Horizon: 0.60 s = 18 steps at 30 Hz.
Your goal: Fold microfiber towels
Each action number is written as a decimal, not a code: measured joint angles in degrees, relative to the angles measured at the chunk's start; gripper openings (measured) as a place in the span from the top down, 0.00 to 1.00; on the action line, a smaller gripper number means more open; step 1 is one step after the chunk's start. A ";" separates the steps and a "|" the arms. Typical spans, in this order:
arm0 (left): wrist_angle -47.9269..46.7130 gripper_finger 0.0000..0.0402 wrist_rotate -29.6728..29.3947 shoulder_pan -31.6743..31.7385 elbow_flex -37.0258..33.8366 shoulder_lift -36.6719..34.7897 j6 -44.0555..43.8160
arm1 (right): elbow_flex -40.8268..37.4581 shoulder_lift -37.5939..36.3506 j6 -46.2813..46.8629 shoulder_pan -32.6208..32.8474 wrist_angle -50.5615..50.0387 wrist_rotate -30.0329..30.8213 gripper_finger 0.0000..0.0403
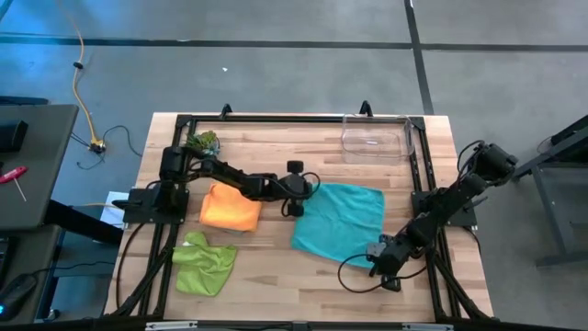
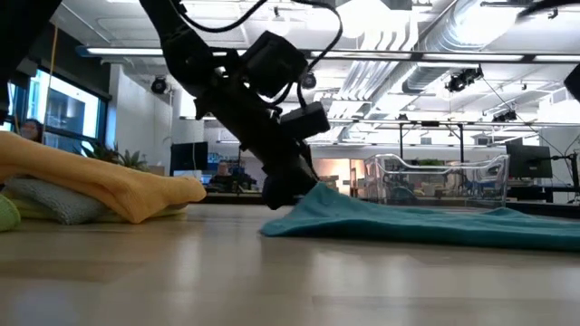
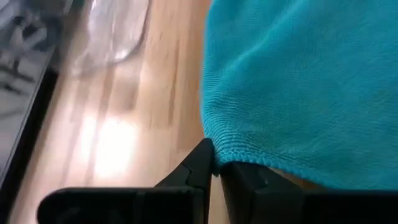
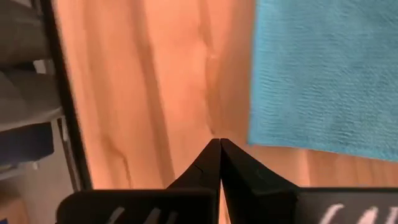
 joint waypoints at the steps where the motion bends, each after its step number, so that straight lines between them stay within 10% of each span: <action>1: 0.15 0.95 0.01 -0.32 0.05 -0.02 1.00 | 0.00 0.35 0.79 -0.02 0.02 0.13 1.00; 18: -3.59 0.83 -7.22 -3.25 -0.02 0.11 4.38 | 7.32 1.41 -13.40 -13.21 -0.02 13.96 1.00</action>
